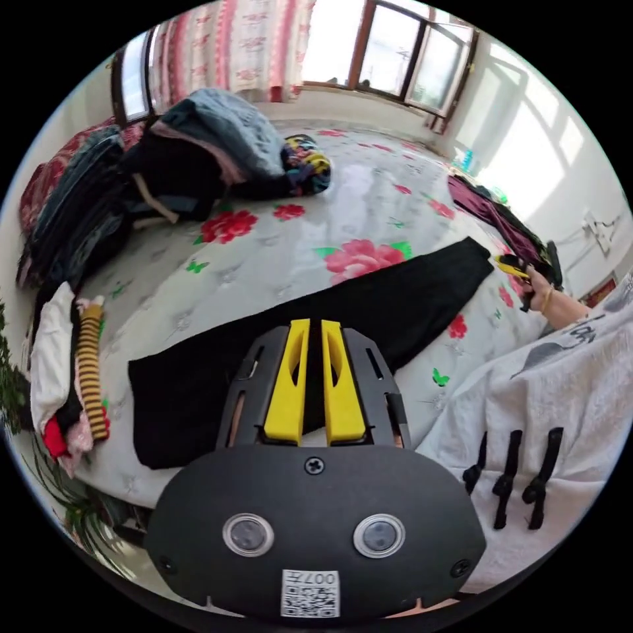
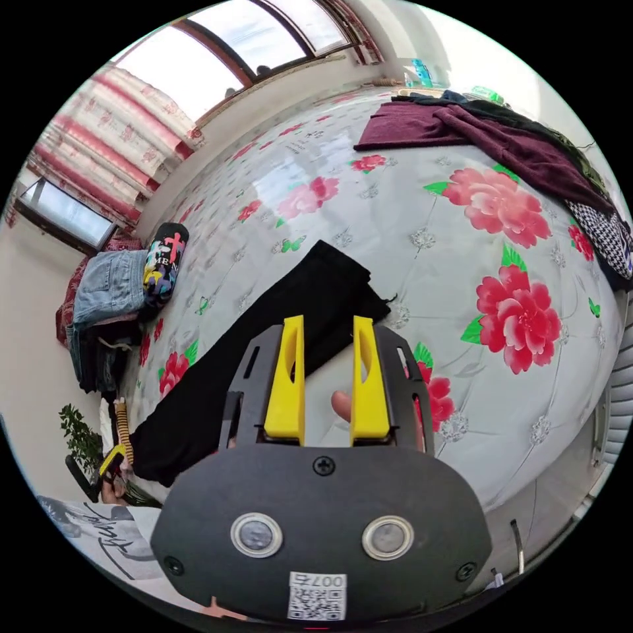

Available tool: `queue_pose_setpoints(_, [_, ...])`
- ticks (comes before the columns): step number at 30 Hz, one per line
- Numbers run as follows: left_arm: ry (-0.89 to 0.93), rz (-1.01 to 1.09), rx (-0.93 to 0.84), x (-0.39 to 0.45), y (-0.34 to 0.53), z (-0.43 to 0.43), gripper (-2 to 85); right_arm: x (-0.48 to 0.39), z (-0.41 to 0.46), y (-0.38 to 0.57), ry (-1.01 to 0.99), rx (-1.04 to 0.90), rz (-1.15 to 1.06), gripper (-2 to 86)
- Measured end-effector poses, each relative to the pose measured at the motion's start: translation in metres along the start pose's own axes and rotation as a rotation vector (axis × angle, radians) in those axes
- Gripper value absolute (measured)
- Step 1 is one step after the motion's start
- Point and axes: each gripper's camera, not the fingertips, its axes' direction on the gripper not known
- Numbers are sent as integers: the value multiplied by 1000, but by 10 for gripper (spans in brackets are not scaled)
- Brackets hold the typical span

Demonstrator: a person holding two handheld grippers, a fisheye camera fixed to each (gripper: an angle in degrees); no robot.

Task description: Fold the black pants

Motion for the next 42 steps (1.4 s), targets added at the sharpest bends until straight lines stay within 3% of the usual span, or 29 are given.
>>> queue_pose_setpoints(3, [61, 79, -158, 31, 6, 41, 16, -3, 0, -9, 83, 35, -49, 42])
queue_pose_setpoints(6, [-16, 146, -315, 42, 26, 75, -4, 3, 20, -22, 44, -62, -77, 27])
queue_pose_setpoints(11, [68, 110, -311, 15, 29, 53, -9, 19, 8, -34, 50, -90, -120, 5])
queue_pose_setpoints(15, [67, 47, -138, 0, 29, -1, -10, 28, -47, -25, -34, 54, -176, 3])
queue_pose_setpoints(17, [88, 10, -134, -8, 34, -11, -10, 33, -61, -17, -8, 87, -193, 6])
queue_pose_setpoints(21, [122, -36, -317, -27, 54, 14, -10, 75, -34, -11, -28, -57, -22, 30])
queue_pose_setpoints(29, [230, -150, -212, -64, 60, -35, -7, 129, -46, 24, -296, 64, 280, 67])
queue_pose_setpoints(33, [323, -338, -86, -102, 80, -74, 10, 130, -43, 36, -376, 151, 392, 56])
queue_pose_setpoints(38, [274, -678, 76, -161, 124, -117, 52, 97, -32, 14, -396, 75, 402, 19])
queue_pose_setpoints(42, [199, -1014, 237, -214, 178, -154, 76, -18, -67, -4, -498, 103, 13, 10])
